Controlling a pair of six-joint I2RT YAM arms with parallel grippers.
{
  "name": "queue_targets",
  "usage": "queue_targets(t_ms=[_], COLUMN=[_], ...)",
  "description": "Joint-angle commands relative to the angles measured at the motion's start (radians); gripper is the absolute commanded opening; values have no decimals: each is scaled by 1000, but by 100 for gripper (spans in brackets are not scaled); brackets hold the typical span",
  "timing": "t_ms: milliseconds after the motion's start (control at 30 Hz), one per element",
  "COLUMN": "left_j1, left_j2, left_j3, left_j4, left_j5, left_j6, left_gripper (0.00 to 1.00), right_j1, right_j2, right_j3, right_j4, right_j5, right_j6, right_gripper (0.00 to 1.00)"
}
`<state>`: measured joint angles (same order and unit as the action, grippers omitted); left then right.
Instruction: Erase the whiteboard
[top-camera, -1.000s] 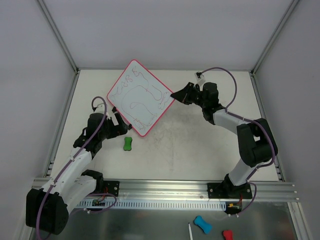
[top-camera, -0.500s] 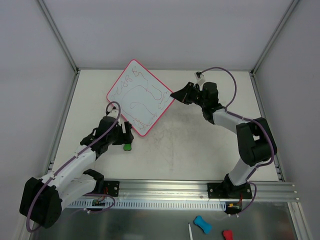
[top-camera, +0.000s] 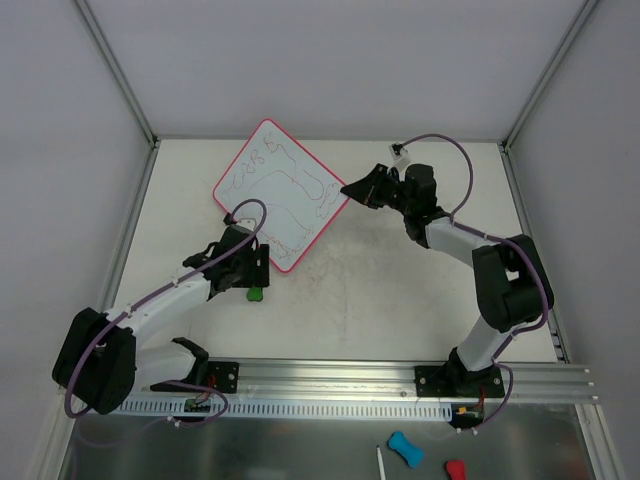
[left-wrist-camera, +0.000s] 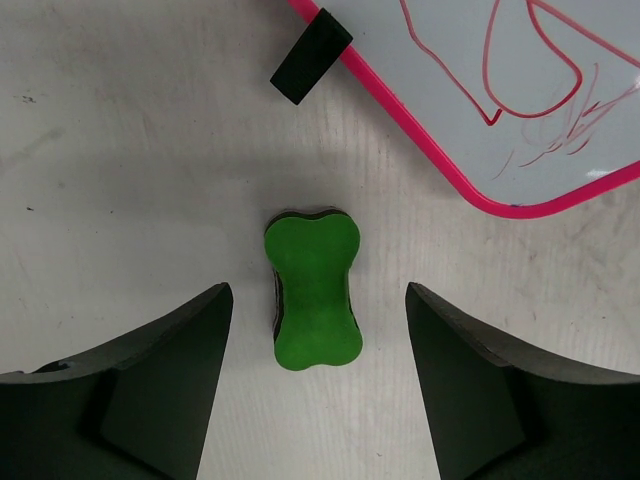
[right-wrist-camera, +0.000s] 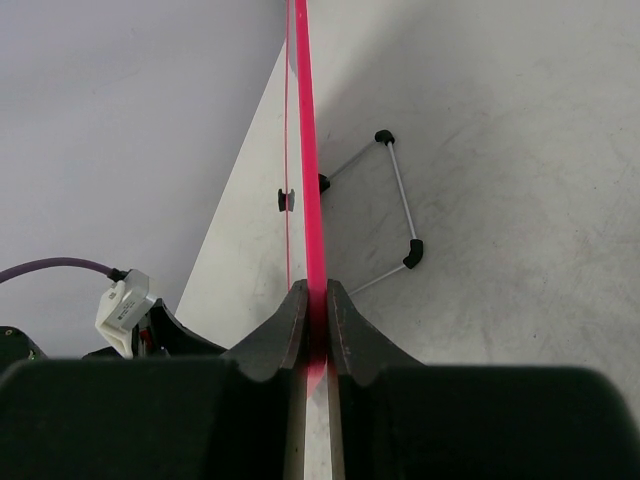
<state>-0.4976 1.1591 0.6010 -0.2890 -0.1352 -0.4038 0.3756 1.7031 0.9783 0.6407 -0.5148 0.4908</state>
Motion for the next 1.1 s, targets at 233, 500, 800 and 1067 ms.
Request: queue_targets(t_ms=[233,500,800,1067], left_j1=[-9,-9,-7,-7], left_j2=[34,96,134,155], left_j3=[43,62,80,89], left_j4=[-56,-59,-64,-72], left_j5=[32,59,54,45], left_j6=[-15,-9,-10,-15], left_gripper=[73,63,49,44], right_j1=[8,8,8,6], right_j2=[26,29,29,29], right_j3=[42,43,45,45], right_j4=[7,7,7,8], right_j5=[-13,-19,-22,-25], right_j6=[3,0,3,3], right_gripper=[0,0,0,0])
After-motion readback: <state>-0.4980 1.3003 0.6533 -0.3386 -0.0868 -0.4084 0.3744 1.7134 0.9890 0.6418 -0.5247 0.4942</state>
